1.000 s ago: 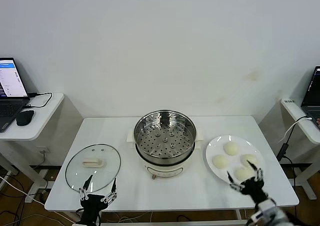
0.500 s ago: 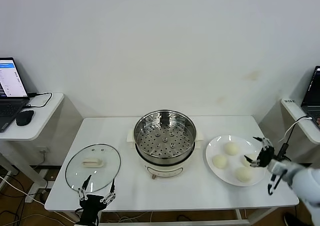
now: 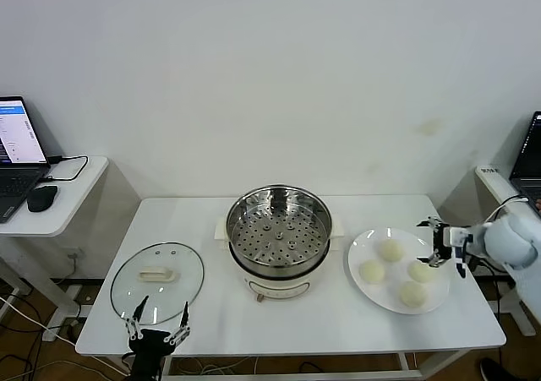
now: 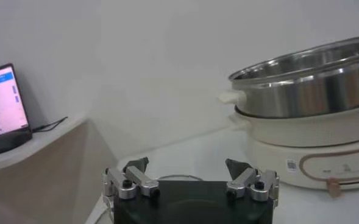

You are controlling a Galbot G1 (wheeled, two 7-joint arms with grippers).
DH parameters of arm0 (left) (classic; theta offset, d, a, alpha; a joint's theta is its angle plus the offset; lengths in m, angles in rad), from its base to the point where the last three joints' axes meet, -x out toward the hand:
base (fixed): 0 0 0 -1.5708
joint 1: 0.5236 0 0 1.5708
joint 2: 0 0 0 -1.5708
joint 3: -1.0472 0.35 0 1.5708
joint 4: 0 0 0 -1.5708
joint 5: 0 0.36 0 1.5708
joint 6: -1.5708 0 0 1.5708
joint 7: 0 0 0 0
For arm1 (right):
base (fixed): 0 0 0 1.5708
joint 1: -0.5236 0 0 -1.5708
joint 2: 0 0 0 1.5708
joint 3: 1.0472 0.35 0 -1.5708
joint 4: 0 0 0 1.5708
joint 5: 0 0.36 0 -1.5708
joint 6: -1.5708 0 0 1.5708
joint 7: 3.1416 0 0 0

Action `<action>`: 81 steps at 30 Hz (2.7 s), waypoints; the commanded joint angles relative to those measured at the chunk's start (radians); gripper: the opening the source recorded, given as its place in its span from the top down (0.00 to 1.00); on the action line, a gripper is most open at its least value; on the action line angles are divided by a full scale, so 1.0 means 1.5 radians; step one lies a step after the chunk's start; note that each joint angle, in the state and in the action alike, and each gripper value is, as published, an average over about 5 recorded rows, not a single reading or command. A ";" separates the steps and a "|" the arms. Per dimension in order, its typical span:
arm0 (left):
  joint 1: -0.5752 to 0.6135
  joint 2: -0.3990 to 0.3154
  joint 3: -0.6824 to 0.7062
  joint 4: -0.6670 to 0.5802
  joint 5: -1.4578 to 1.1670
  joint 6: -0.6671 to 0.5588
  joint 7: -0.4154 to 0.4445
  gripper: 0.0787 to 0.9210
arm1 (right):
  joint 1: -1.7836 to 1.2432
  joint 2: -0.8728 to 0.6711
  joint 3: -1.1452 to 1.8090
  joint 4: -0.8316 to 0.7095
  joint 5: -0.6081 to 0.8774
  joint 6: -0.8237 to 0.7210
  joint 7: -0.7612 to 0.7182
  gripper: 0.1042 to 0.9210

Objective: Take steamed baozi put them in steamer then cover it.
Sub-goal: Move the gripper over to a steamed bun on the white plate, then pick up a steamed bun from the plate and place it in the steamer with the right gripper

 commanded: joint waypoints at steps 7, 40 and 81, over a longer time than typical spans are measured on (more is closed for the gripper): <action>-0.007 0.002 -0.013 0.003 0.002 -0.011 -0.002 0.12 | 0.256 0.148 -0.254 -0.284 -0.027 0.085 -0.091 0.12; -0.018 0.010 -0.026 0.012 0.000 -0.012 -0.001 0.12 | 0.254 0.221 -0.272 -0.362 -0.102 0.064 -0.060 0.23; -0.027 0.039 -0.020 -0.004 -0.014 -0.015 -0.002 0.12 | 0.777 0.275 -0.752 -0.115 0.362 0.096 0.012 0.43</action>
